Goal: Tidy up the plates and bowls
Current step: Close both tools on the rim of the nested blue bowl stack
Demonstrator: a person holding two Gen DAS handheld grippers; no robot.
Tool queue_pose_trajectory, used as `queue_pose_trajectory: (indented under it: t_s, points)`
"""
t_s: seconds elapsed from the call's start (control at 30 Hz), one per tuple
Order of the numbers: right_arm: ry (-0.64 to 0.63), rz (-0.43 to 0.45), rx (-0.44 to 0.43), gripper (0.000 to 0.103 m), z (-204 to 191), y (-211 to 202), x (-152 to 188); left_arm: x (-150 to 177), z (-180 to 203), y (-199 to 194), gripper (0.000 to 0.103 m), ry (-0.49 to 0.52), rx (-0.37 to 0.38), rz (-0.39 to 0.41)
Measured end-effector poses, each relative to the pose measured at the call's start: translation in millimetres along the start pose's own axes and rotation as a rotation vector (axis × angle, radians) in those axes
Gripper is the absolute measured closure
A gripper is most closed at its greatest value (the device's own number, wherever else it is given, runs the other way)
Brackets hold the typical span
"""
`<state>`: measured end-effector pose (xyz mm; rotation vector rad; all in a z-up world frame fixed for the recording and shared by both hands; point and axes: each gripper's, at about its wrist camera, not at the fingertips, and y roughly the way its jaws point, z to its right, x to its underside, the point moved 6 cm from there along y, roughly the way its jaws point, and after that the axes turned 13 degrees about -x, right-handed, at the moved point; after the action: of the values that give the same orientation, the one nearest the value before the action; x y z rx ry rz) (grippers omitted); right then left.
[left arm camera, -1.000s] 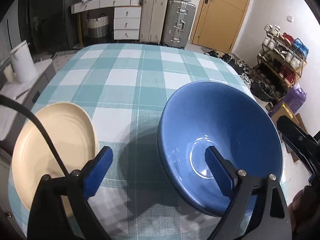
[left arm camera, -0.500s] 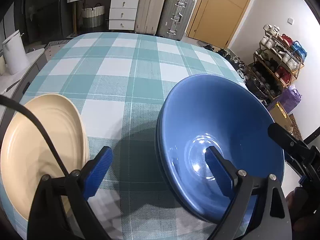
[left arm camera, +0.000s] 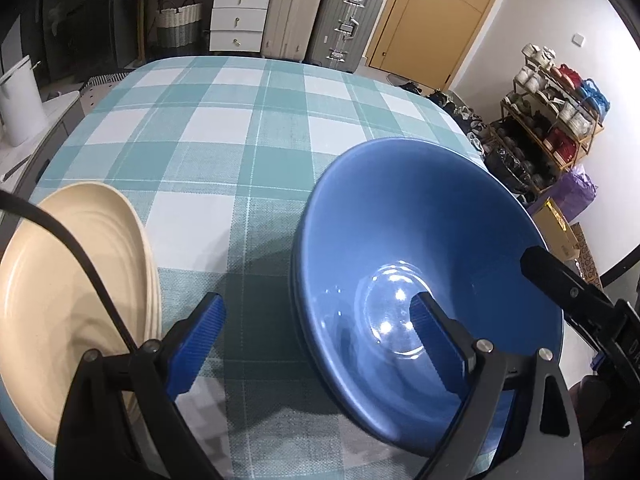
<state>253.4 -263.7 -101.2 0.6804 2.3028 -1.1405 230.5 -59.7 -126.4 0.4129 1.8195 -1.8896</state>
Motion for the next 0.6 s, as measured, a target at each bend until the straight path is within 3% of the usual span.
queue_pose_trajectory:
  t_s: [0.6]
  points:
    - [0.02,-0.048,-0.018,0.017,2.5,6.3,-4.0,-5.8,5.3,11.0,0.009,0.021,0.013,-0.053]
